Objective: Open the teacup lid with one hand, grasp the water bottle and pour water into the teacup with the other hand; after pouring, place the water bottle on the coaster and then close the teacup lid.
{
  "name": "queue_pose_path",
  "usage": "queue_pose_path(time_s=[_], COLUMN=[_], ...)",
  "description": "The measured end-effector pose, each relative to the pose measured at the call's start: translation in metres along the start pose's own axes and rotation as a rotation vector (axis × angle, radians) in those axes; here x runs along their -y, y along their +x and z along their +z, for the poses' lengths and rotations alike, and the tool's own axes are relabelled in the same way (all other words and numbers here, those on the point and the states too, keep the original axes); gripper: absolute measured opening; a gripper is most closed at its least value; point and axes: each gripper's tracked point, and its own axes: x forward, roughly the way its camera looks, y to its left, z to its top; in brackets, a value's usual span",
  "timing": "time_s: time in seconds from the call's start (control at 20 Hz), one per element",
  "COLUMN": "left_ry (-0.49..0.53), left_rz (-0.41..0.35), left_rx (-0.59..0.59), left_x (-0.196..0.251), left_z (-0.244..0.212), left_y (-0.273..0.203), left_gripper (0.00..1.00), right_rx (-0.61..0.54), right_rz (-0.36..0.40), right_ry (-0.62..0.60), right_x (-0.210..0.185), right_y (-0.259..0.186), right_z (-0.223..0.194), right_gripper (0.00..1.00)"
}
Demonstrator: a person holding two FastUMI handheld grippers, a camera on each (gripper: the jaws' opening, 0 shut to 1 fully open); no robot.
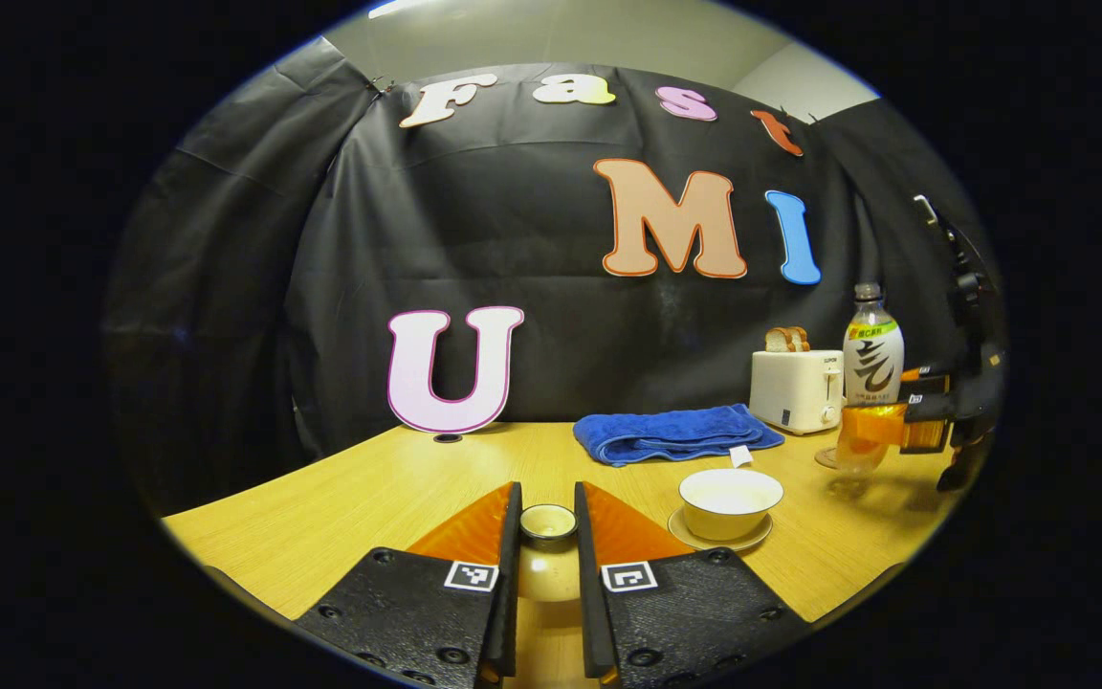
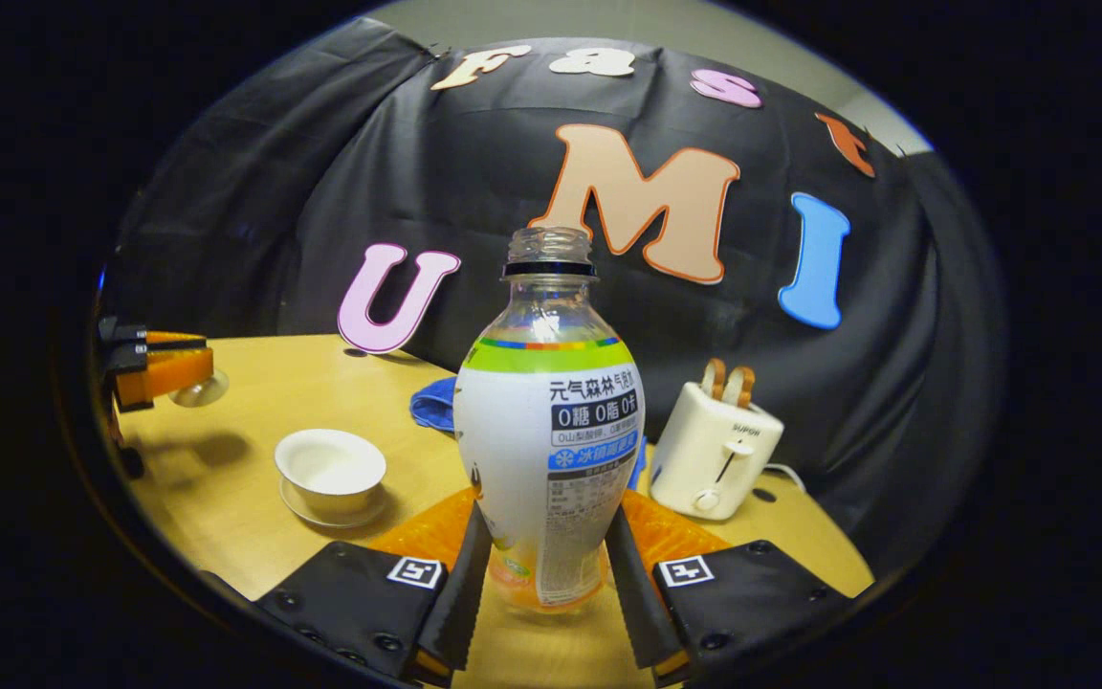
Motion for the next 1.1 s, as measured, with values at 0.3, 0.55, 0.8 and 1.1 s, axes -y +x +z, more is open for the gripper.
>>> queue_pose_path(time_s=[0.3,0.55,0.8,1.1], left_ry=[0.000,0.000,-0.001,0.000], left_rz=[0.002,0.005,0.006,0.005], left_rx=[0.001,0.001,0.000,0.001], left_x=[0.000,-0.001,-0.002,-0.002], left_z=[0.000,-0.002,-0.003,-0.002], left_y=[0.002,0.003,0.002,0.002], left_gripper=[0.24,0.25,0.24,0.24], right_rx=[0.065,0.087,0.108,0.141], right_rz=[-0.111,-0.135,-0.174,-0.195], right_ry=[-0.402,-0.676,-0.904,-1.131], right_x=[0.003,-0.017,-0.025,-0.034], right_y=[0.001,0.017,0.023,0.028], right_z=[0.013,0.003,-0.001,-0.003], right_gripper=[0.66,0.66,0.66,0.65])
